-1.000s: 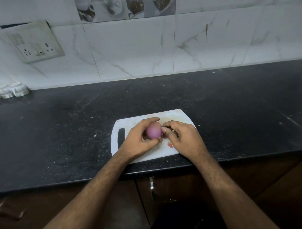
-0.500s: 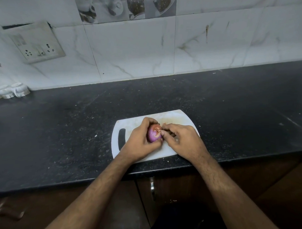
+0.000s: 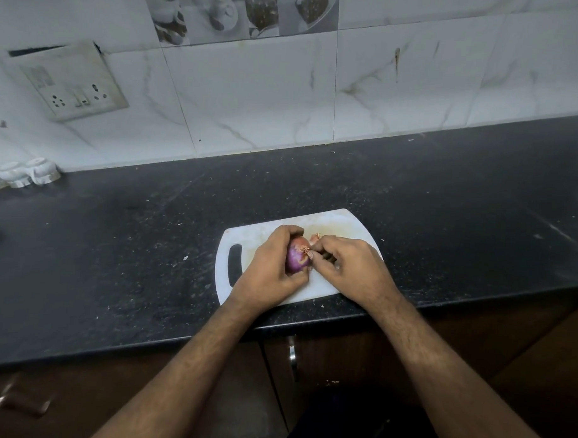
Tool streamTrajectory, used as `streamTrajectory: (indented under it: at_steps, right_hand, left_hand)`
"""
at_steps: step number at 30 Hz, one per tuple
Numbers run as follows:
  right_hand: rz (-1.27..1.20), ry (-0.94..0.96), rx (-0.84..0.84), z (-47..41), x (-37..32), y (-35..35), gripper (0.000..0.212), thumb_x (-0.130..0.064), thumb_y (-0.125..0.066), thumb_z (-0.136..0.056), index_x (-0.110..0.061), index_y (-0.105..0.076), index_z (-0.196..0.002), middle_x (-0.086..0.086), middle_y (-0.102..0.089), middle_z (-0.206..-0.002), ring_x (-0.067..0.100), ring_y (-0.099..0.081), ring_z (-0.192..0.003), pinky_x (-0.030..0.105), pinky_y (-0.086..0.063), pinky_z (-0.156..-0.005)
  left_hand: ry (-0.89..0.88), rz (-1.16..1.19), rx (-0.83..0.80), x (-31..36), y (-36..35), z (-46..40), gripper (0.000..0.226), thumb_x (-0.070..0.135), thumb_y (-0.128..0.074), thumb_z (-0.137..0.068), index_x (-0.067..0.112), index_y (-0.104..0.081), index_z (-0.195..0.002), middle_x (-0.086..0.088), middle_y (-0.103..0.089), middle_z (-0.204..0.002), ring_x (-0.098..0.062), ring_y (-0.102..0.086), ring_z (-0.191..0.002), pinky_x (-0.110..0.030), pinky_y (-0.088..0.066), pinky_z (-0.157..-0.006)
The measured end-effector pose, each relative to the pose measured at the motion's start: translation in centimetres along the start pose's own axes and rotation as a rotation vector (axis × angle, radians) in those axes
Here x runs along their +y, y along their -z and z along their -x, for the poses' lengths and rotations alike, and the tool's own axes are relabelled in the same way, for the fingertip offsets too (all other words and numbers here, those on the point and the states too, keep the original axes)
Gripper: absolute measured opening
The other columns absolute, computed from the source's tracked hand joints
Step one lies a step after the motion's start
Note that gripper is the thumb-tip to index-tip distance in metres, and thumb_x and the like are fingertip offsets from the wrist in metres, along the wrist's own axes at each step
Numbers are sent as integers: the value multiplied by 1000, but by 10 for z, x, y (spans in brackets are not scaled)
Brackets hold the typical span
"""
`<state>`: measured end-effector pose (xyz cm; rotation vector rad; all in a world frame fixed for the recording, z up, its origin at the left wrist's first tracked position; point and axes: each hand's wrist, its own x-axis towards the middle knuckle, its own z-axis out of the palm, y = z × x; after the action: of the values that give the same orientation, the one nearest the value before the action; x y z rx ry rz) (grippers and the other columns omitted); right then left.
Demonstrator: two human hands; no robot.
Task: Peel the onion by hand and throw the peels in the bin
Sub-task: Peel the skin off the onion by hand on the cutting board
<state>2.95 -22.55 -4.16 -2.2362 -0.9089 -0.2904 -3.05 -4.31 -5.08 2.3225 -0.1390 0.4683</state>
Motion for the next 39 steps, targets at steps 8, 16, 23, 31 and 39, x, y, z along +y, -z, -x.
streamTrajectory:
  at_steps: [8, 16, 23, 31, 39]
  right_hand:
    - [36, -11, 0, -2, 0, -2, 10, -28, -68, -91, -19, -66, -88, -8, -67, -78, 17, -60, -69, 39, -55, -66]
    - [75, -7, -36, -2, 1, -1, 12, -31, -66, -89, -21, -58, -86, -6, -61, -75, 19, -58, -68, 38, -53, -64]
    - [95, 3, -50, -2, 0, -2, 16, -30, -64, -87, -23, -50, -83, -5, -55, -75, 16, -53, -68, 35, -48, -61]
    - [78, -29, -40, -4, -1, -1, 18, -26, -63, -86, -27, -47, -80, -8, -52, -71, 16, -53, -66, 34, -47, -58]
    - [70, -74, -19, -5, 2, -4, 17, -23, -61, -89, -20, -49, -78, -6, -51, -69, 16, -52, -64, 36, -48, -56]
  left_hand:
    - [40, 82, 5, 3, 1, -1, 75, 9, -84, -84, 12, -40, -144, 1, -59, -137, -6, -63, -118, -18, -54, -99]
    - [20, 99, 9, 2, 0, -2, 64, 6, -83, -83, 16, -44, -133, 1, -62, -129, -7, -64, -116, -25, -57, -95]
    - [-17, 109, -6, 0, 0, -2, 57, 9, -79, -81, 14, -50, -130, 3, -64, -121, -8, -64, -109, -30, -57, -92]
    - [-85, 76, -3, -3, 3, -2, 53, 15, -79, -80, 14, -64, -131, 3, -65, -123, -5, -62, -112, -15, -51, -91]
    - [-55, 158, -18, -4, 4, -3, 47, 12, -78, -83, 19, -66, -128, 4, -63, -125, -10, -63, -115, -19, -52, -94]
